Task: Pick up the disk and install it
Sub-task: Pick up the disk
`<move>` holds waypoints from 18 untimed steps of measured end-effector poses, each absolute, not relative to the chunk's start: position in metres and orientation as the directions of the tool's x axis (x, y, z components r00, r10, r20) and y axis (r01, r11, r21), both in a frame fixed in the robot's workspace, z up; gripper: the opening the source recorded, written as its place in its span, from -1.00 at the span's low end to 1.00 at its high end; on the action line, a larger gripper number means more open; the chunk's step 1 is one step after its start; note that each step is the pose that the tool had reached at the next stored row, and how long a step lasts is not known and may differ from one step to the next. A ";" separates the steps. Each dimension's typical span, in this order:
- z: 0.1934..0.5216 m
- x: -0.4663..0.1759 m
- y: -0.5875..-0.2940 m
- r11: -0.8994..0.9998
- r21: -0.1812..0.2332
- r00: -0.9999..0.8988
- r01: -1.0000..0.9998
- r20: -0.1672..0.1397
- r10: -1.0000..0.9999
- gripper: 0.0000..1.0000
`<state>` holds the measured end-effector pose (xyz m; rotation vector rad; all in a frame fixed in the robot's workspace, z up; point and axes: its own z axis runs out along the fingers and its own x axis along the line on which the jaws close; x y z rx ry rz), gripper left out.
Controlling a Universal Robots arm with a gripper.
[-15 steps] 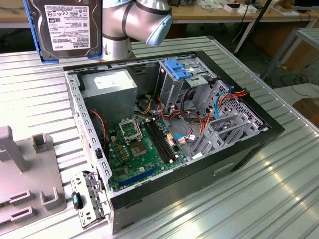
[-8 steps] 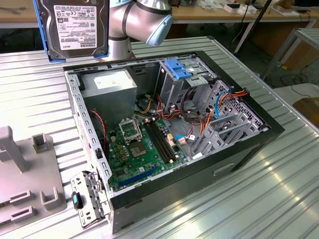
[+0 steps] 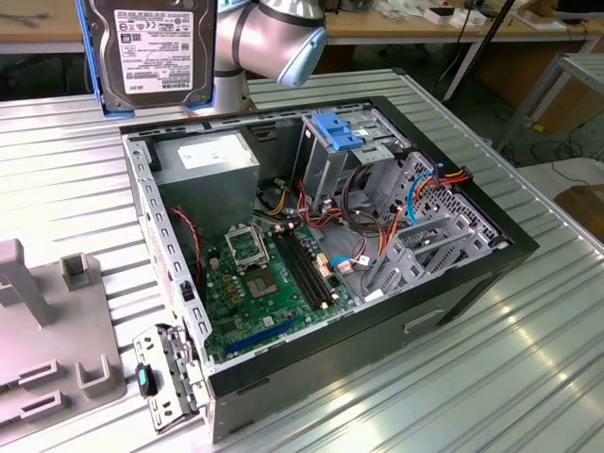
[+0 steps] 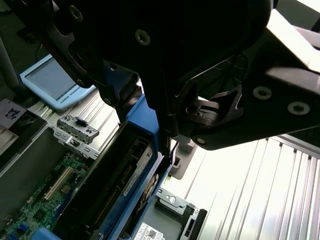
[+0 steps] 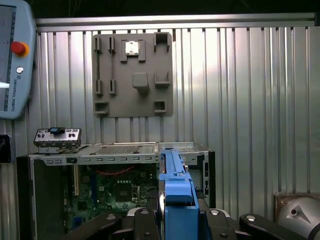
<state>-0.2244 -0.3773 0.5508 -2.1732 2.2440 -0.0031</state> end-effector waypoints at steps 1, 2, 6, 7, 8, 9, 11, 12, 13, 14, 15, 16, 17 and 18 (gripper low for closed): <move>0.551 -0.223 -0.377 0.032 -0.014 -0.032 -0.999 -0.011 -0.999 -0.25; 0.551 -0.221 -0.377 0.032 -0.014 -0.032 -0.999 -0.011 -0.999 -0.25; 0.551 -0.215 -0.377 0.032 -0.014 -0.032 -0.999 -0.011 -0.999 -0.25; 0.551 -0.213 -0.377 0.032 -0.014 -0.032 -0.999 -0.011 -0.999 -0.25; 0.551 -0.210 -0.377 0.032 -0.014 -0.032 -0.999 -0.011 -0.999 -0.25; 0.551 -0.208 -0.377 0.032 -0.014 -0.032 -0.999 -0.011 -0.999 -0.25; 0.551 -0.204 -0.377 0.032 -0.014 -0.032 -0.999 -0.011 -0.999 -0.25; 0.551 -0.203 -0.377 0.032 -0.014 -0.032 -0.999 -0.011 -0.999 -0.25; 0.551 -0.202 -0.377 0.032 -0.014 -0.032 -0.999 -0.011 -0.999 -0.25; 0.551 -0.201 -0.377 0.032 -0.014 -0.032 -0.999 -0.011 -0.999 -0.25; 0.551 -0.200 -0.377 0.032 -0.014 -0.032 -0.999 -0.011 -0.999 -0.25; 0.551 -0.198 -0.377 0.032 -0.014 -0.032 -0.999 -0.011 -0.999 -0.25; 0.551 -0.196 -0.377 0.032 -0.014 -0.032 -0.999 -0.011 -0.999 -0.25; 0.551 -0.194 -0.377 0.032 -0.014 -0.032 -0.999 -0.011 -0.999 -0.25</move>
